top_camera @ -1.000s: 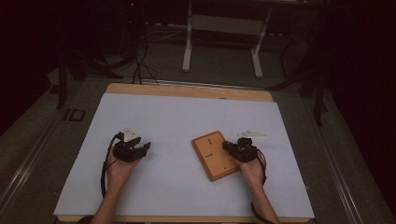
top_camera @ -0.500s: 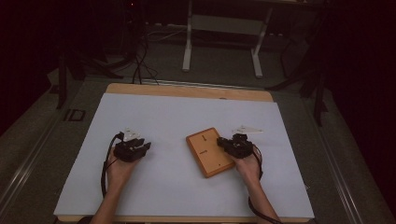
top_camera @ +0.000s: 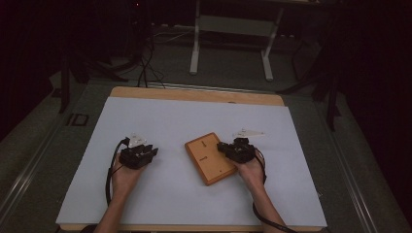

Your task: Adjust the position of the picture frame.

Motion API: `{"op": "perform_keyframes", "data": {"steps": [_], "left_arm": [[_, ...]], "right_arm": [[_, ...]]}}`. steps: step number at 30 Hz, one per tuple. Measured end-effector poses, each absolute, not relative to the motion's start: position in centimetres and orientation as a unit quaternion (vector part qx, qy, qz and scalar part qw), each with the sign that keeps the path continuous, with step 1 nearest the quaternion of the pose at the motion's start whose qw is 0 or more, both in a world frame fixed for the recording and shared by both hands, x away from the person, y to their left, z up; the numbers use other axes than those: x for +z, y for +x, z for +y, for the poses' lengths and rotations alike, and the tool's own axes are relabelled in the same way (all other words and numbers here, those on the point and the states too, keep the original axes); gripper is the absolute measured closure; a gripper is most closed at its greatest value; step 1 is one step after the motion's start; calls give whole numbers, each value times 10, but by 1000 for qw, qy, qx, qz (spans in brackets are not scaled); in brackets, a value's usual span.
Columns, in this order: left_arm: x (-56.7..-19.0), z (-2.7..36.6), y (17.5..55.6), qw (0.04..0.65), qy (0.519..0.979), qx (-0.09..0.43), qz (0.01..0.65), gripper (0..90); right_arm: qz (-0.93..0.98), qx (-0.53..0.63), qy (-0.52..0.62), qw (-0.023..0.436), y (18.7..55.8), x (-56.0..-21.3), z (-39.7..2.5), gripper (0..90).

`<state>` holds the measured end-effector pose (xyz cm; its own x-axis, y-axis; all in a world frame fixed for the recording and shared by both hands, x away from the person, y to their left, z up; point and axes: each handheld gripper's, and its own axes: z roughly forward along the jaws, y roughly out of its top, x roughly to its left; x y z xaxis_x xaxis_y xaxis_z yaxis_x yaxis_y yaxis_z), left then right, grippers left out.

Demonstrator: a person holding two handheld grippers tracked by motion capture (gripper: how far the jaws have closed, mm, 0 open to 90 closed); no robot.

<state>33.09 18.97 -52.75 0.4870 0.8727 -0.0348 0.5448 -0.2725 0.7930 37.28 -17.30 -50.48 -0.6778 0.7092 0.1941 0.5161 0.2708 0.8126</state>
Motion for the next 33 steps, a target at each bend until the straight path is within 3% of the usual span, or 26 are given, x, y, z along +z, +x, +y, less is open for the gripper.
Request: {"op": "perform_keyframes", "data": {"steps": [15, 33], "left_arm": [[-527, 185, 330, 399, 779, 193, 443, 891], [-529, 175, 332, 404, 789, 176, 430, 895]], "right_arm": [[805, 469, 352, 88, 371, -505, -152, 839], [830, 471, 290, 71, 361, -503, -131, 840]]}}
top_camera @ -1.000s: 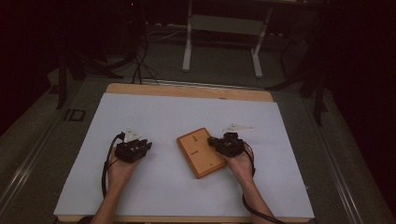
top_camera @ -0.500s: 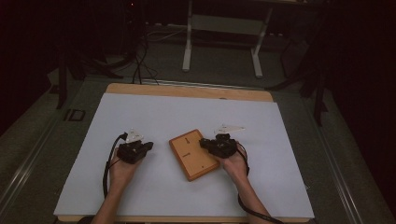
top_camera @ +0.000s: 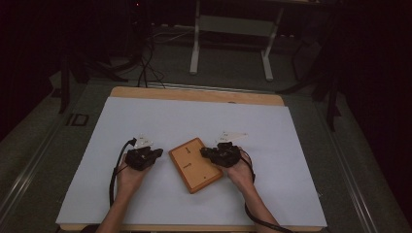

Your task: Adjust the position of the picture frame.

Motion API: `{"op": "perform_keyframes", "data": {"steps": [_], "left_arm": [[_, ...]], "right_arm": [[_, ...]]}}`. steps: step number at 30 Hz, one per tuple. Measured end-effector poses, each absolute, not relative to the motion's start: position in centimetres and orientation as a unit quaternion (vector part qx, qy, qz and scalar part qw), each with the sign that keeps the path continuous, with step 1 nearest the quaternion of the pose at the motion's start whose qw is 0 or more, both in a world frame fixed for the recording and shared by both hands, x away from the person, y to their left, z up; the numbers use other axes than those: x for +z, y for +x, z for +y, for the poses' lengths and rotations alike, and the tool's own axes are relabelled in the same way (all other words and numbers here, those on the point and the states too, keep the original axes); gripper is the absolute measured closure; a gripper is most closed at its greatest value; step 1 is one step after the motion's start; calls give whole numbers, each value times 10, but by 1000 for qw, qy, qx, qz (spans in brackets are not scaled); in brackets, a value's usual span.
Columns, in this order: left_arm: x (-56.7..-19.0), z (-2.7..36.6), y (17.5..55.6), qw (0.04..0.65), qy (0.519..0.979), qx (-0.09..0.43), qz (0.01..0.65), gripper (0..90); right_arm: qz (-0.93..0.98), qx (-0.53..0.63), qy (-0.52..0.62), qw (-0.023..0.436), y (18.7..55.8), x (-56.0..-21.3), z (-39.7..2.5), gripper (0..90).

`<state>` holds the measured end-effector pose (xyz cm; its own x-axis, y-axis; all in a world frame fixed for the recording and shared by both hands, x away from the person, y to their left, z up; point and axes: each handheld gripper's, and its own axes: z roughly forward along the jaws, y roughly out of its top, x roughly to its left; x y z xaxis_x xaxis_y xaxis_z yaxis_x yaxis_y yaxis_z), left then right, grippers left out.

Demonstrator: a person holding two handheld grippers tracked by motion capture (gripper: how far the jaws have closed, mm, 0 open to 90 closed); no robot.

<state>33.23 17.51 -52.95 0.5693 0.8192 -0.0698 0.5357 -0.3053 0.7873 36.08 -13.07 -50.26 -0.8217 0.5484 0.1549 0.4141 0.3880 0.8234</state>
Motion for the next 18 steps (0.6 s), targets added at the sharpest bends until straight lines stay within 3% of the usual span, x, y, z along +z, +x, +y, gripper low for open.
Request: {"op": "perform_keyframes", "data": {"steps": [18], "left_arm": [[-536, 176, 338, 396, 798, 152, 429, 894]], "right_arm": [[853, 481, 200, 45, 346, -503, -109, 840]]}}
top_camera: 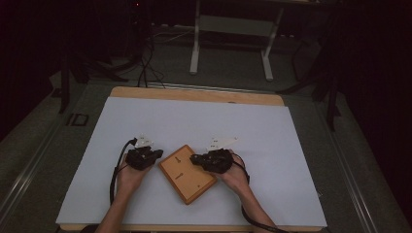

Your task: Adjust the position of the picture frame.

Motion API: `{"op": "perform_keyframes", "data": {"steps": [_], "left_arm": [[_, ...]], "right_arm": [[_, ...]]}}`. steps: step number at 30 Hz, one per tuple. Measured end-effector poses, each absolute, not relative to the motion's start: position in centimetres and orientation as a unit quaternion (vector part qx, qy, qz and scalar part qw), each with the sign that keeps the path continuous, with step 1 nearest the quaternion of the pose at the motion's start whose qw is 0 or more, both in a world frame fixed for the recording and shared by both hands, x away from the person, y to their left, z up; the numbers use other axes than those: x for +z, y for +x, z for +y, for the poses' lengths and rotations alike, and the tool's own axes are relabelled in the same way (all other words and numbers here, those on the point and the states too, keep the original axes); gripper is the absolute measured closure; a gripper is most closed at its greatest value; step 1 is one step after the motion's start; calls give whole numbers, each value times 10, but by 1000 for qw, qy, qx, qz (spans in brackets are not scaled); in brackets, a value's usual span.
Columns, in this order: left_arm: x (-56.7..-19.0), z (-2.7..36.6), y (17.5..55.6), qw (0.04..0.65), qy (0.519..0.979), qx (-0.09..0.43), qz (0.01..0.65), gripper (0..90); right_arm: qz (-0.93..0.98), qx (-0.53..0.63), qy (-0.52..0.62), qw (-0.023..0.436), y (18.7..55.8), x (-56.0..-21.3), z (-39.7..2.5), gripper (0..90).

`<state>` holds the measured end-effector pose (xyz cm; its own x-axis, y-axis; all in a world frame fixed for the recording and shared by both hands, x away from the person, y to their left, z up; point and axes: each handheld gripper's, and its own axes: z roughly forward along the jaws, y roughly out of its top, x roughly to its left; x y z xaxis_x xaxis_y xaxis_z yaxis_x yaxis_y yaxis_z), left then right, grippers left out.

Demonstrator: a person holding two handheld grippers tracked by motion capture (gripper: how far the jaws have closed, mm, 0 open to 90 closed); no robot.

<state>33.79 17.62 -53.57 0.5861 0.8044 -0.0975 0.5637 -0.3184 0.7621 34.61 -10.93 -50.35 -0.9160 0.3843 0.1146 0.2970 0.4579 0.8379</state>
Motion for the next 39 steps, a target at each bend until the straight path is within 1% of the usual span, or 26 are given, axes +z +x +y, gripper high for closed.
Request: {"op": "perform_keyframes", "data": {"steps": [4, 8, 14, 25, 33, 39], "left_arm": [[-538, 172, 339, 394, 811, 125, 415, 894], [-539, 169, 337, 397, 820, 109, 397, 896], [-539, 162, 334, 379, 838, 105, 379, 896], [-536, 156, 325, 366, 846, 101, 374, 896], [-533, 162, 314, 368, 843, 89, 381, 897], [-532, 163, 313, 370, 846, 85, 374, 897]], "right_arm": [[854, 485, 185, 43, 346, -501, -108, 840], [854, 489, 173, 36, 344, -499, -107, 841], [865, 468, 177, 38, 351, -503, -107, 841], [870, 440, 215, 51, 364, -504, -110, 842], [852, 454, 256, 35, 375, -515, -108, 837], [847, 473, 242, 27, 379, -520, -109, 833]]}}
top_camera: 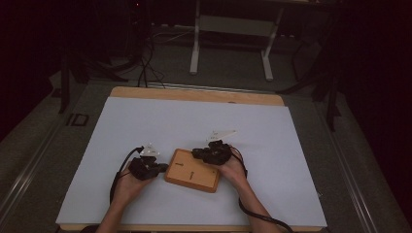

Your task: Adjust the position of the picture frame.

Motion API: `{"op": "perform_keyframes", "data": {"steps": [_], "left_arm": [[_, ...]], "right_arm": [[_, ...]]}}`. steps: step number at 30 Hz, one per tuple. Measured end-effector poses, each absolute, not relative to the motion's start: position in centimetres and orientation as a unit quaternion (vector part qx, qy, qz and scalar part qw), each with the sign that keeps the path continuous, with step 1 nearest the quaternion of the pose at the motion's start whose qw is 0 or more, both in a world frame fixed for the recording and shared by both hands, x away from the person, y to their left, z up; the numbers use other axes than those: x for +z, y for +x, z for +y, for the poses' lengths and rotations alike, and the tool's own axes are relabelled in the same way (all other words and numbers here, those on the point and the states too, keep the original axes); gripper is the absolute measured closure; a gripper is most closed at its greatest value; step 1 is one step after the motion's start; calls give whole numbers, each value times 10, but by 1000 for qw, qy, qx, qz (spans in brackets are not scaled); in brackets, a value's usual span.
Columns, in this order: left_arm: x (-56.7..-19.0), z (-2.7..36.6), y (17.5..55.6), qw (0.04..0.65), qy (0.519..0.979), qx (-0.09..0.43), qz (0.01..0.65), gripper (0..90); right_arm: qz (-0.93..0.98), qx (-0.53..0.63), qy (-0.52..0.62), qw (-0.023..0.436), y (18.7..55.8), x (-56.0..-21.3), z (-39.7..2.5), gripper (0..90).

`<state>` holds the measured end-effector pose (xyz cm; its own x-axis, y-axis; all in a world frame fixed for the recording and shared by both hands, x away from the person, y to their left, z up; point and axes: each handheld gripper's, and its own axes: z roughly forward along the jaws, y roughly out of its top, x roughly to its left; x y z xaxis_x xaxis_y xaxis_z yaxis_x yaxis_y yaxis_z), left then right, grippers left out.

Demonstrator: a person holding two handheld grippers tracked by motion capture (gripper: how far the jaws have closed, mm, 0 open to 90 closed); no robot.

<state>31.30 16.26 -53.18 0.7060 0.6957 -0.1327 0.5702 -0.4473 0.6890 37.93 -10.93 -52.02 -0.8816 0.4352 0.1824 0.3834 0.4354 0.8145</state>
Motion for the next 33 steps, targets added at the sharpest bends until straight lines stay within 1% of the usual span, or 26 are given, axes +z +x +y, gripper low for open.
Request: {"op": "perform_keyframes", "data": {"steps": [8, 16, 19, 24, 33], "left_arm": [[-532, 161, 313, 372, 847, 82, 371, 897], [-531, 156, 311, 372, 854, 75, 356, 897], [-531, 156, 311, 375, 854, 74, 353, 897], [-532, 155, 312, 373, 854, 78, 354, 896], [-531, 155, 312, 369, 857, 84, 349, 896]], "right_arm": [[844, 486, 225, 21, 387, -529, -113, 837], [855, 449, 257, 45, 390, -525, -106, 838], [848, 463, 258, 36, 390, -527, -109, 836], [844, 465, 264, 42, 388, -529, -109, 837], [846, 462, 264, 37, 390, -528, -108, 836]]}}
